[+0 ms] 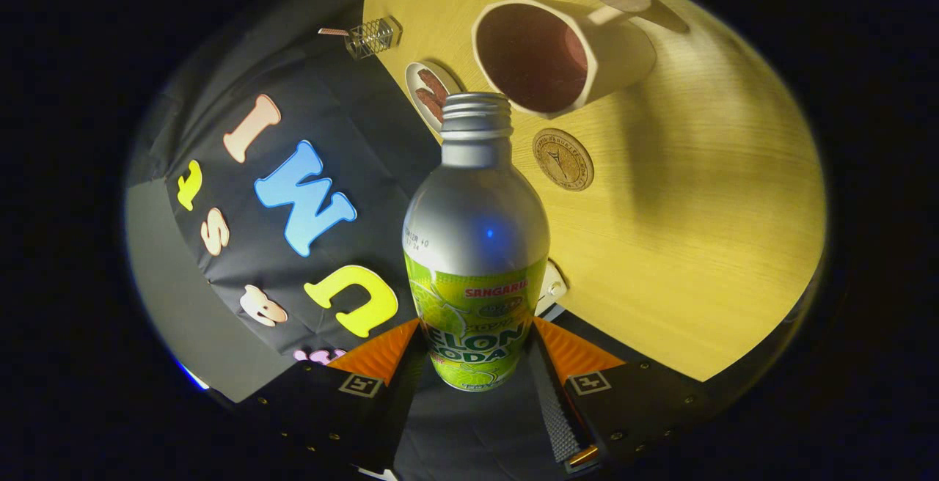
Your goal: Take the bottle from table, then pour the juice into the cup, finally place the bottle on the coaster
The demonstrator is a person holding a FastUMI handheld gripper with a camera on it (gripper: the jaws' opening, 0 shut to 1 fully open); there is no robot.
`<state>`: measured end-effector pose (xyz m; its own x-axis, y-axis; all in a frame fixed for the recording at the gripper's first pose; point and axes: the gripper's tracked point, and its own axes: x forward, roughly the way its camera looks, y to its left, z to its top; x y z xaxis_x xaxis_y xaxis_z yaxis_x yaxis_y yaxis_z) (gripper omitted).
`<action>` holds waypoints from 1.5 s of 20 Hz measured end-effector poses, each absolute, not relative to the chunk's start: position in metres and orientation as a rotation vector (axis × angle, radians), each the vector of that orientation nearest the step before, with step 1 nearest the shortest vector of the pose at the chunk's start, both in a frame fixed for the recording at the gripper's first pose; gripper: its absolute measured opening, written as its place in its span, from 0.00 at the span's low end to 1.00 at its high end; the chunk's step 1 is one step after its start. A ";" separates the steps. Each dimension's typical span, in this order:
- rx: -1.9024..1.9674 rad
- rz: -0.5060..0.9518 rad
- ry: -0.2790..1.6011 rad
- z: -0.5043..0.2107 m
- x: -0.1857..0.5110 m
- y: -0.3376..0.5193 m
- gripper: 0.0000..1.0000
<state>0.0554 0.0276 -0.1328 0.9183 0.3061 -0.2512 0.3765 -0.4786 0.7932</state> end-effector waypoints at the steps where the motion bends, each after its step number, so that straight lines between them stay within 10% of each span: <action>1: 2.071 -0.094 0.491 -0.139 0.054 0.029 0.77; 30: 0.557 -0.248 0.558 -0.236 0.063 0.010 0.77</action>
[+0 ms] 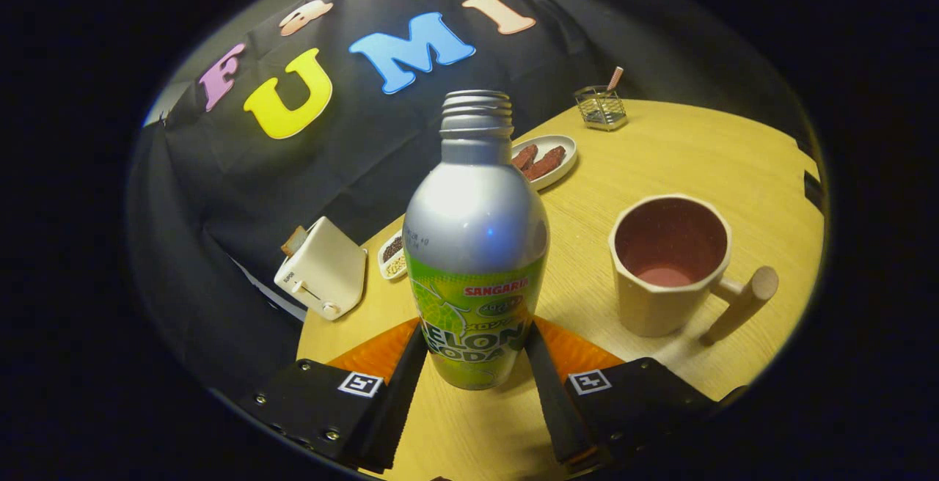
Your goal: Take the bottle from table, then pour the juice into the cup, finally place the bottle on the coaster
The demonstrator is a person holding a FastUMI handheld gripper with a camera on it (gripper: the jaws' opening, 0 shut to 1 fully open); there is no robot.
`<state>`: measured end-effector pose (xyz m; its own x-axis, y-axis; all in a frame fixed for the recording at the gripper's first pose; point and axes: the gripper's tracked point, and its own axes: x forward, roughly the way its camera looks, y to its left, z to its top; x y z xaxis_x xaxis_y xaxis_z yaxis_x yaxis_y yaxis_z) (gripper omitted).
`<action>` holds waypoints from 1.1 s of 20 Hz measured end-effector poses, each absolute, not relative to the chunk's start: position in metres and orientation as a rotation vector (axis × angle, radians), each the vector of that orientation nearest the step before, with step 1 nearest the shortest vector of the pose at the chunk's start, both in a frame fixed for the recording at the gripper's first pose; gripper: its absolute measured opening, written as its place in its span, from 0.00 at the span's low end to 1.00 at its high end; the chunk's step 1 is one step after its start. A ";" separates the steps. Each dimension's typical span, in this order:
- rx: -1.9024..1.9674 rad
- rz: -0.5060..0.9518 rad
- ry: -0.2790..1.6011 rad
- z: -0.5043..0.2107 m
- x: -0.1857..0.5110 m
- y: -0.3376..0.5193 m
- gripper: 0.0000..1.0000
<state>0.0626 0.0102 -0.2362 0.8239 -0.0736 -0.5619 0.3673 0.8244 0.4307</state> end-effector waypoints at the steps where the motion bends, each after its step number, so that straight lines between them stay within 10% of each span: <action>1: 0.531 -0.257 0.550 -0.235 0.067 0.007 0.77; 22: 0.185 -0.281 0.504 -0.260 0.149 -0.012 0.77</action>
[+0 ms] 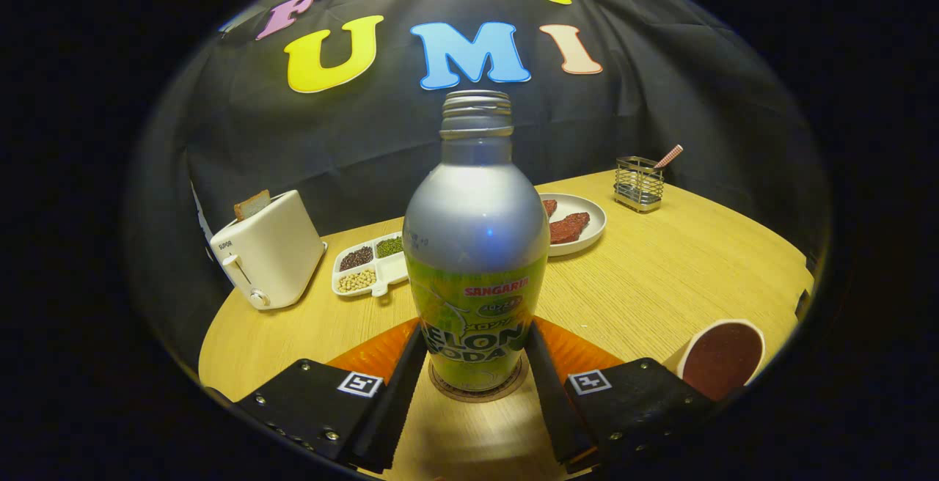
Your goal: Take the bottle from table, then pour the juice into the cup, finally place the bottle on the coaster
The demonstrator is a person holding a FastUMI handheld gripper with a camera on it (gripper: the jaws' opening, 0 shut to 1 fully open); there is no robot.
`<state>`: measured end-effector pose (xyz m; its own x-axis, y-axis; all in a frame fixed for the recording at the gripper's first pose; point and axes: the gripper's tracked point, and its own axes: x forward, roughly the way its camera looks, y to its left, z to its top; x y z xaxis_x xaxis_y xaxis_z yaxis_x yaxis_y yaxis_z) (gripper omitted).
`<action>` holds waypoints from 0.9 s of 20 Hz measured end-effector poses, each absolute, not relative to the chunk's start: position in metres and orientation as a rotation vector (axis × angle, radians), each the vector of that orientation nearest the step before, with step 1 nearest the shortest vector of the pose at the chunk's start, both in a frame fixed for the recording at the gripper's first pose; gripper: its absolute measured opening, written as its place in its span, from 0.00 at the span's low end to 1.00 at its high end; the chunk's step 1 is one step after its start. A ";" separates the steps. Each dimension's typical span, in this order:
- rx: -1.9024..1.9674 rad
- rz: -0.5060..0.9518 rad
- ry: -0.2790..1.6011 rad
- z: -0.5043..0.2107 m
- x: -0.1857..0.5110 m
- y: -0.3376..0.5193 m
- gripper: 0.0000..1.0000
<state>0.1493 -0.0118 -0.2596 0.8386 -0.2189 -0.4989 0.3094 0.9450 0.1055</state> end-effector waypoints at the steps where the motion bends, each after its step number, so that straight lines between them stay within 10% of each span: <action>1: 0.162 -0.277 0.509 -0.263 0.151 -0.013 0.77; 14: 0.075 -0.205 0.539 -0.282 0.153 0.001 0.82; 18: 0.066 -0.175 0.522 -0.263 0.141 0.006 0.99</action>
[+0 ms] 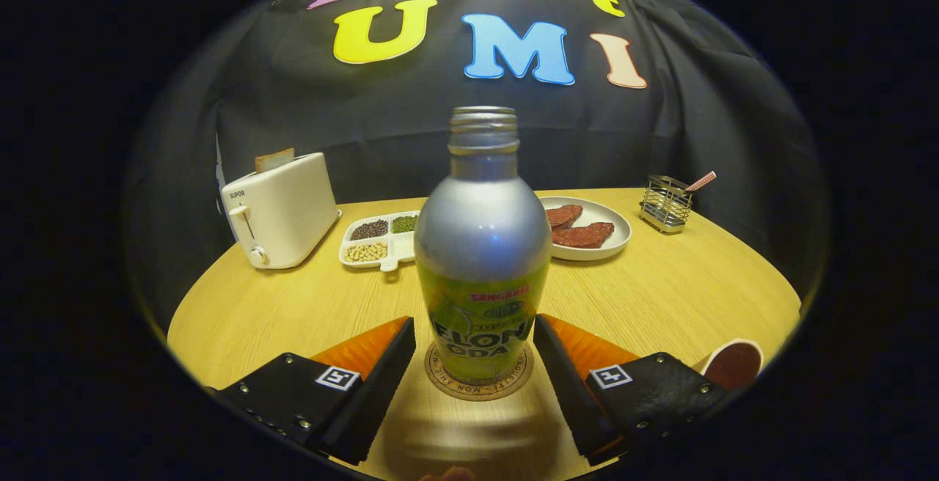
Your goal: Take the bottle from table, then pour the juice into the cup, finally place the bottle on the coaster
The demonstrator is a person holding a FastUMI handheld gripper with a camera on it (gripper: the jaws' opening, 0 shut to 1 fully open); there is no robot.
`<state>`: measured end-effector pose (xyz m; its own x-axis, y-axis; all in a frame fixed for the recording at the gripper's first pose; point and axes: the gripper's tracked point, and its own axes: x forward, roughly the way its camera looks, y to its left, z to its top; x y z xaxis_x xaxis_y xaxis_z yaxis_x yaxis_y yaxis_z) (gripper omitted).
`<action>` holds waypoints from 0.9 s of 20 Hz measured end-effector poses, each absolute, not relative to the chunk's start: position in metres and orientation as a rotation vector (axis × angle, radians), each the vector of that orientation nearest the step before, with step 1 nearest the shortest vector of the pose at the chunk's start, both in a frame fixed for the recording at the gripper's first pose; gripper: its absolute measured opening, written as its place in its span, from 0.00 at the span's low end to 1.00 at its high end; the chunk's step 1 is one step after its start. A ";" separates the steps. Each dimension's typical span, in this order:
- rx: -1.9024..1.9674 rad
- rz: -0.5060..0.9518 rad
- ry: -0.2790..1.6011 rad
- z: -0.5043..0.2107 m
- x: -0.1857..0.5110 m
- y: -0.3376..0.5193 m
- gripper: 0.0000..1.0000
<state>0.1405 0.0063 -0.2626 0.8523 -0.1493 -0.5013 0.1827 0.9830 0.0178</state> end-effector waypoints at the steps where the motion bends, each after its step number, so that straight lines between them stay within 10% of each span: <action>1: 0.057 -0.164 0.514 -0.254 0.135 0.009 0.98; 18: 0.014 -0.094 0.179 -0.057 0.037 0.008 0.98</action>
<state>0.0366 0.0083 -0.0567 0.9797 -0.0925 -0.1780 0.0949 0.9955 0.0055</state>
